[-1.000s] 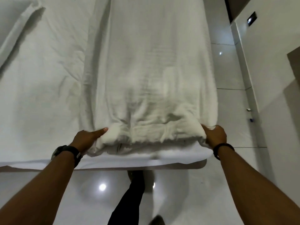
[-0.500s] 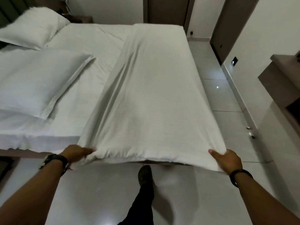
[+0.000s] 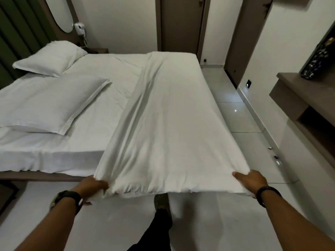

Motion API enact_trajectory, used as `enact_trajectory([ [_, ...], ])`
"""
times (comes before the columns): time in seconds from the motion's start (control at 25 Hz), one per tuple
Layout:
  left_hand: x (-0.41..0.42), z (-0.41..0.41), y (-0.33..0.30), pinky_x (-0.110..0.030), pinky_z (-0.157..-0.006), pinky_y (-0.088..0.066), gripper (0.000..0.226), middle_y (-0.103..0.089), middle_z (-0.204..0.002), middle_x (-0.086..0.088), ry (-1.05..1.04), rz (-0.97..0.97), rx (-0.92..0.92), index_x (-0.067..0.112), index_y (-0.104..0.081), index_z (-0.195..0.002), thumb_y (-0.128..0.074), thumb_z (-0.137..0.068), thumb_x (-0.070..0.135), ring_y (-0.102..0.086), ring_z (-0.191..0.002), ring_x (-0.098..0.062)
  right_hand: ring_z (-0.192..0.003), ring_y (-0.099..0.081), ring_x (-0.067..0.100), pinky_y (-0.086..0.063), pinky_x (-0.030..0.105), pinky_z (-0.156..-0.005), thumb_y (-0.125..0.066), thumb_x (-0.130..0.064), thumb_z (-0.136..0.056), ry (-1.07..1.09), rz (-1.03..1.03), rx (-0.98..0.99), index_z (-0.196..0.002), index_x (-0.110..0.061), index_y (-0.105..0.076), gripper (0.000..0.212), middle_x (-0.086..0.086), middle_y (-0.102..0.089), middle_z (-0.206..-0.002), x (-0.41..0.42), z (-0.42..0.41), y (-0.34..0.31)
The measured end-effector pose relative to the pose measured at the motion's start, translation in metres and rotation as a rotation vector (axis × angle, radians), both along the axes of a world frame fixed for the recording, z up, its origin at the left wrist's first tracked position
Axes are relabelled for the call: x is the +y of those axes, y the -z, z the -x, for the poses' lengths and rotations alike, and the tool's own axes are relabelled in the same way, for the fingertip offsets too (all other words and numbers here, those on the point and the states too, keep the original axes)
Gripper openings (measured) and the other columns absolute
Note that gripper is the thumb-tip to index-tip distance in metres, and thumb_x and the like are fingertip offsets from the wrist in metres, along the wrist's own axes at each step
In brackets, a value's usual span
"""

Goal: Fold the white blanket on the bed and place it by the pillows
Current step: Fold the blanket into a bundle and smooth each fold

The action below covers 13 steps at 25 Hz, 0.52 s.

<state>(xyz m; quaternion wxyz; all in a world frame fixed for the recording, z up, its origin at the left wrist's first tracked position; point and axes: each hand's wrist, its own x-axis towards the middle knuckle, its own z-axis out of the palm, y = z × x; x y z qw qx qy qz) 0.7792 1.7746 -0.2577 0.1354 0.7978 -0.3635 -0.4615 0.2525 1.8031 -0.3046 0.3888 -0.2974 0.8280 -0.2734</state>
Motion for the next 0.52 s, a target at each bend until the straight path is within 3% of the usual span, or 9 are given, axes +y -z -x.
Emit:
enact_trajectory([
  [0.08, 0.000, -0.009, -0.015, -0.041, -0.068, -0.054, 0.027, -0.063, -0.099, -0.018, -0.106, 0.000, 0.174, 0.012, -0.059, -0.108, -0.067, -0.083, 0.007, -0.060, -0.083, -0.034, -0.089, -0.069, 0.035, -0.058, 0.041, -0.074, -0.083, -0.042, -0.066, 0.069, 0.003, -0.166, -0.109, -0.008, -0.064, 0.058, 0.013, -0.071, -0.103, -0.002, 0.013, -0.008],
  [0.16, -0.014, -0.005, -0.034, -0.035, -0.063, -0.053, 0.017, -0.065, -0.094, -0.017, -0.171, 0.070, 0.297, 0.013, -0.061, -0.103, -0.064, -0.087, 0.011, -0.061, -0.076, -0.030, -0.087, -0.070, 0.042, -0.055, 0.041, -0.070, -0.082, -0.033, -0.069, 0.142, 0.023, -0.316, -0.107, -0.005, -0.061, 0.051, 0.018, -0.071, -0.101, -0.019, 0.012, -0.022],
  [0.2, -0.027, -0.002, -0.043, -0.030, -0.059, -0.050, 0.011, -0.065, -0.088, -0.015, -0.207, 0.121, 0.339, 0.013, -0.063, -0.099, -0.063, -0.088, 0.014, -0.059, -0.069, -0.026, -0.077, -0.071, 0.041, -0.053, 0.036, -0.060, -0.079, -0.027, -0.073, 0.166, 0.037, -0.357, -0.105, -0.002, -0.060, 0.045, 0.019, -0.071, -0.095, -0.033, 0.010, -0.032],
  [0.28, -0.063, 0.000, -0.054, -0.022, -0.048, -0.043, 0.006, -0.062, -0.067, -0.009, -0.329, 0.216, 0.434, 0.011, -0.063, -0.091, -0.061, -0.089, 0.017, -0.054, -0.051, -0.019, -0.049, -0.065, 0.029, -0.047, 0.026, -0.042, -0.070, -0.020, -0.082, 0.222, 0.103, -0.421, -0.102, 0.001, -0.060, 0.031, 0.016, -0.067, -0.072, -0.069, 0.012, -0.052],
  [0.36, -0.116, -0.003, -0.066, -0.016, -0.035, -0.039, 0.007, -0.057, -0.046, -0.001, -0.462, 0.302, 0.515, 0.011, -0.059, -0.090, -0.056, -0.090, 0.017, -0.049, -0.033, -0.012, -0.047, -0.065, 0.022, -0.052, 0.026, -0.044, -0.061, -0.019, -0.087, 0.261, 0.159, -0.475, -0.105, -0.004, -0.060, 0.023, 0.008, -0.069, -0.062, -0.112, 0.020, -0.071],
  [0.44, -0.181, -0.006, -0.080, -0.014, -0.031, -0.040, 0.011, -0.054, -0.038, 0.005, -0.536, 0.359, 0.548, 0.012, -0.054, -0.082, -0.048, -0.091, 0.016, -0.049, -0.028, -0.008, -0.041, -0.064, 0.012, -0.053, 0.021, -0.043, -0.051, -0.017, -0.092, 0.283, 0.236, -0.554, -0.093, -0.010, -0.056, 0.009, -0.001, -0.067, -0.049, -0.165, 0.029, -0.091],
  [0.52, -0.264, -0.001, -0.097, -0.012, -0.028, -0.035, 0.025, -0.045, -0.033, 0.006, -0.586, 0.365, 0.620, 0.016, -0.044, -0.068, -0.041, -0.093, 0.014, -0.042, -0.025, -0.006, -0.034, -0.058, 0.006, -0.048, 0.015, -0.037, -0.041, -0.013, -0.097, 0.312, 0.277, -0.552, -0.080, -0.013, -0.049, 0.019, -0.006, -0.061, -0.039, -0.242, 0.038, -0.115],
])
